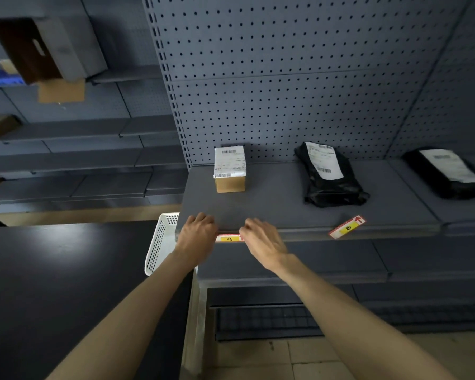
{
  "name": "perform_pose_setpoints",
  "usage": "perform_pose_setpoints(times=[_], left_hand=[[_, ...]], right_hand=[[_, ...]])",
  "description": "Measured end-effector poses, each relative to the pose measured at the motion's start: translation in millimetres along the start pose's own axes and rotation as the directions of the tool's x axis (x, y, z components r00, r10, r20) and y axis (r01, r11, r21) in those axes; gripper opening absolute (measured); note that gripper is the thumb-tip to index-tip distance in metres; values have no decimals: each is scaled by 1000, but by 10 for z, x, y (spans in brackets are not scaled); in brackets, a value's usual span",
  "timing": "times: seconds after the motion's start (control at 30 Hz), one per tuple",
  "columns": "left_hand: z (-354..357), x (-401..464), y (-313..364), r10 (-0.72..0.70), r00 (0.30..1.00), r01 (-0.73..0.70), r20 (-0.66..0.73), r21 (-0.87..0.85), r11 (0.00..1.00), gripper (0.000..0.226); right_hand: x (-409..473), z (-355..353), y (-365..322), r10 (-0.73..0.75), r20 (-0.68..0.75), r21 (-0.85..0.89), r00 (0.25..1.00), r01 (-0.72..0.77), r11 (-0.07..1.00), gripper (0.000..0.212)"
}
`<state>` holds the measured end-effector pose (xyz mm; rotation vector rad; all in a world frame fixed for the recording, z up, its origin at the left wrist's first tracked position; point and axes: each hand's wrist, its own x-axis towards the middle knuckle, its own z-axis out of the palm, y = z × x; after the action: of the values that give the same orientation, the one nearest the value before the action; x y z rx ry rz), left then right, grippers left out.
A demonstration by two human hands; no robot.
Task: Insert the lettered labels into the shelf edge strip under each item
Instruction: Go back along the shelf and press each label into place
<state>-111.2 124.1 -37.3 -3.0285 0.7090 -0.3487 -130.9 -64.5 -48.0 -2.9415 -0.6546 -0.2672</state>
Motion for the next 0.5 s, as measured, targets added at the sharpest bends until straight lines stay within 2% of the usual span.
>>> perform_pose_setpoints(times=[0.17, 0.37, 0.5], left_hand=[[-85, 97, 318, -52, 998, 48, -32, -118, 992, 13], [-92, 469, 1365, -8, 998, -6, -61, -224, 975, 20], [-107, 725, 2040, 0, 997, -19, -80, -235, 972, 19]], right_hand=[[-200, -274, 466, 11, -106, 85, 994, -2, 996, 13], [-727, -695, 1461, 93, -98, -18, 991, -95, 995, 19], [-1032, -861, 1968, 132, -76, -25, 988, -134, 991, 21]])
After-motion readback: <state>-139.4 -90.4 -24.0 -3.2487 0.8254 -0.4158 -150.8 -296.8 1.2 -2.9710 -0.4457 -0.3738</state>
